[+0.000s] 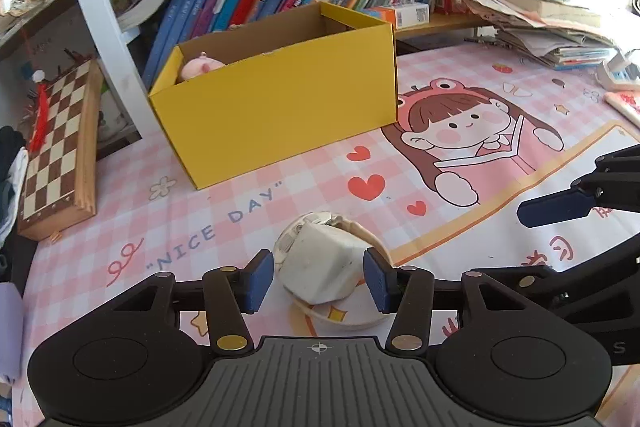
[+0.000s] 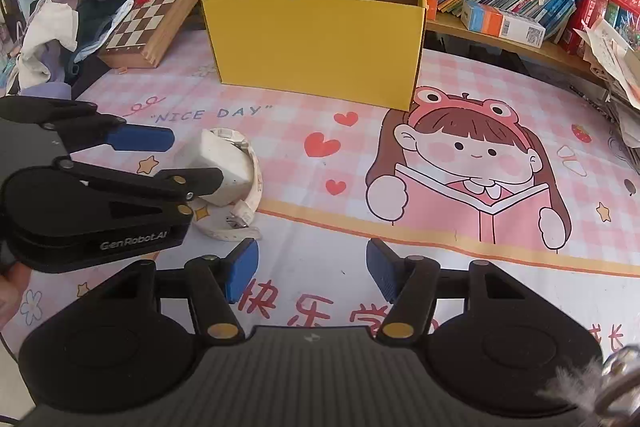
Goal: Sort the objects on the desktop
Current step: 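Move the left tool to the white cube charger while the right tool approaches the white-strapped watch, then grip and lift the white cube with the left gripper while the right gripper closes on the watch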
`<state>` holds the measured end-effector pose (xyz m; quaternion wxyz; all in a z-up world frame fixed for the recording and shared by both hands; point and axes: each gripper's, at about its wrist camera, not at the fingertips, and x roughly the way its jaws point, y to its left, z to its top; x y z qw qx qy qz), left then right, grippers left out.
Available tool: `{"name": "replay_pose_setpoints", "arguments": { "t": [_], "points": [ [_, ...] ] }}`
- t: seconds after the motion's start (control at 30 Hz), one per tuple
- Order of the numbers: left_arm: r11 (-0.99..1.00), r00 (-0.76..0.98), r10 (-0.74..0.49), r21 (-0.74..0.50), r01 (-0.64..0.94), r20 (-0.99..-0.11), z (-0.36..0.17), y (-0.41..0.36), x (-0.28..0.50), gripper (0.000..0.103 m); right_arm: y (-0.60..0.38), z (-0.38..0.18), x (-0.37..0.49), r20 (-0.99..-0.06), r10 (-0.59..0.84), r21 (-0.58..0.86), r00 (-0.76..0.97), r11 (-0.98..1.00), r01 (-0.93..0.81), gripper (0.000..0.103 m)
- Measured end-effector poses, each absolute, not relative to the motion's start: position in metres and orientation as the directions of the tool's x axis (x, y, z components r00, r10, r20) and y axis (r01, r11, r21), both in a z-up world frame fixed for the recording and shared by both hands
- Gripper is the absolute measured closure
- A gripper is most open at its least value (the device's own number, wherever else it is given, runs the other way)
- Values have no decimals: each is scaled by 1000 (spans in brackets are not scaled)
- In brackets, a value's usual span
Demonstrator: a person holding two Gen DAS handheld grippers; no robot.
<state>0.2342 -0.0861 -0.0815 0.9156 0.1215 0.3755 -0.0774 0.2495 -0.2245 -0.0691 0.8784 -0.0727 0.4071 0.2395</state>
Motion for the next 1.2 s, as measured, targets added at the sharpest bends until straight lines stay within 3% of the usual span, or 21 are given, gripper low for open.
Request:
{"name": "replay_pose_setpoints", "arguments": {
  "t": [0.2, 0.27, 0.43, 0.6, 1.2],
  "points": [
    [961, 689, -44, 158, 227, -723, -82, -87, 235, 74, -227, -70, 252, -751, 367, 74, 549, 873, -482, 44],
    [973, 692, -77, 96, 208, -718, -74, -81, 228, 79, -227, -69, 252, -749, 368, 75, 551, 873, -482, 44],
    [989, 715, -113, -11, 145, -690, -56, -61, 201, 82, -225, -69, 254, -747, 375, 83, 550, 872, -483, 44],
    [996, 708, -87, -41, 82, -701, -54, -40, 185, 82, -210, -70, 258, -750, 389, 87, 534, 859, -504, 47],
    [999, 698, 3, -31, -35, -716, -54, -2, 157, 83, -146, -83, 307, -793, 367, 42, 487, 829, -557, 78]
  ]
}}
